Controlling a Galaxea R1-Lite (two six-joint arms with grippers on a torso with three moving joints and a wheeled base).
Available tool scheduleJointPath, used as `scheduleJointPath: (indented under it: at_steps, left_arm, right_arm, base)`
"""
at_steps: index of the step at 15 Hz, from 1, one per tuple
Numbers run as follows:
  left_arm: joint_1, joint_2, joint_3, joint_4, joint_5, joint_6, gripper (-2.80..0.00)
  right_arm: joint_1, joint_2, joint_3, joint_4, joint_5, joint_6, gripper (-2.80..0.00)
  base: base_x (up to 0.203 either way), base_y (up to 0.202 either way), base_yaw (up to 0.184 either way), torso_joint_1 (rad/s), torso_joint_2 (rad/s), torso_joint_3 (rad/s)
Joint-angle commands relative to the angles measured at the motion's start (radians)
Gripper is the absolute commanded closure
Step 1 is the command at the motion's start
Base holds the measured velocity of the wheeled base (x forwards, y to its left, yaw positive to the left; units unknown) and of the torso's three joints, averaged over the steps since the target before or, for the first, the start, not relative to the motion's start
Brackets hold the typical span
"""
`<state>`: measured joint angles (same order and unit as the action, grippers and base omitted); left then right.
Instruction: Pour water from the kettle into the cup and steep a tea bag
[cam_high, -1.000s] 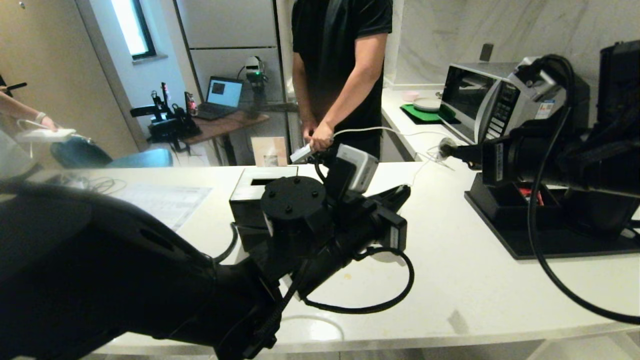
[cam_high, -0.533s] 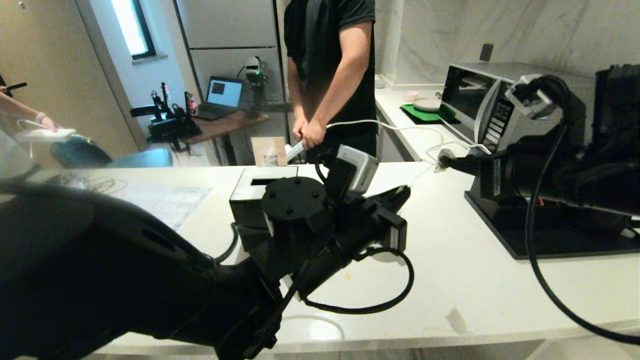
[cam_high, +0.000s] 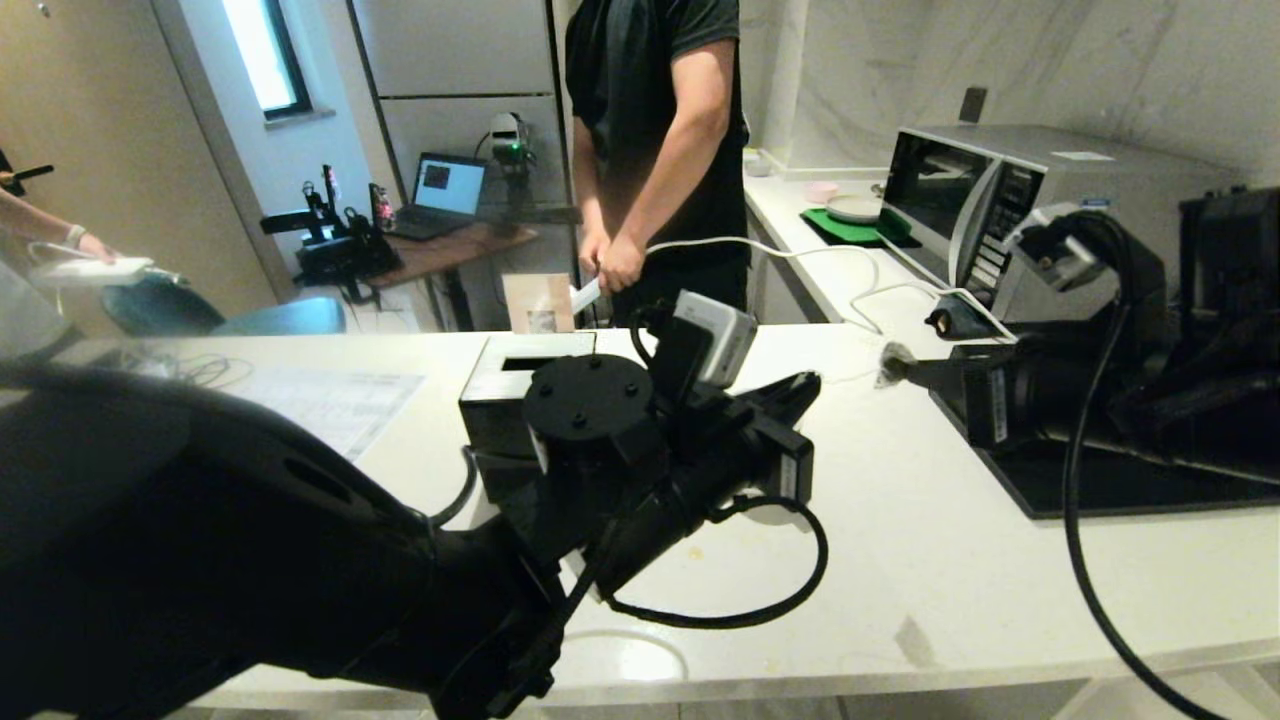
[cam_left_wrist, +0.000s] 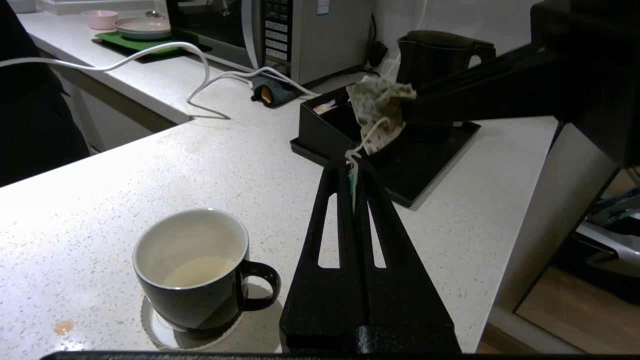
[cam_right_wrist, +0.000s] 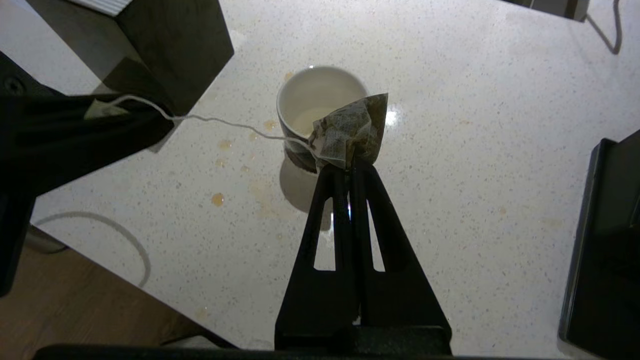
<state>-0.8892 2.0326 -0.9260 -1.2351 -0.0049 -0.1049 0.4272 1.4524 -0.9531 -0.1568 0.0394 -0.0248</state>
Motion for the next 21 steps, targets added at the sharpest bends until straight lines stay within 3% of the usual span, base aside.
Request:
scheduleJointPath:
  at_steps: [1,17,18,21]
  left_arm:
    - [0.001,0.003,-0.001,-0.007,0.000,-0.001,0.00]
    - [-0.001,0.003,-0.001,-0.007,0.000,-0.001,0.00]
    - [-0.001,0.003,-0.001,-0.007,-0.001,-0.001,0.00]
    - [-0.001,0.003,-0.001,-0.007,-0.001,-0.001,0.00]
  right_arm:
    - [0.001,-0.007,0.020,-0.005,0.001,-0.001,0.00]
    - [0.001,-0.032,0.058,-0.010,0.002,0.002,0.00]
    - [0.001,-0.034,0.059,-0.007,0.002,0.002,-2.80]
    - [0.001,-0.032,0.060,-0.015,0.001,0.002,-2.80]
  base:
    - [0.000,0.000,0.000,0.000,0.00,0.000]
    - [0.000,0.000,0.000,0.000,0.00,0.000]
    - [0.000,0.000,0.000,0.000,0.00,0.000]
    - [0.000,0.000,0.000,0.000,0.00,0.000]
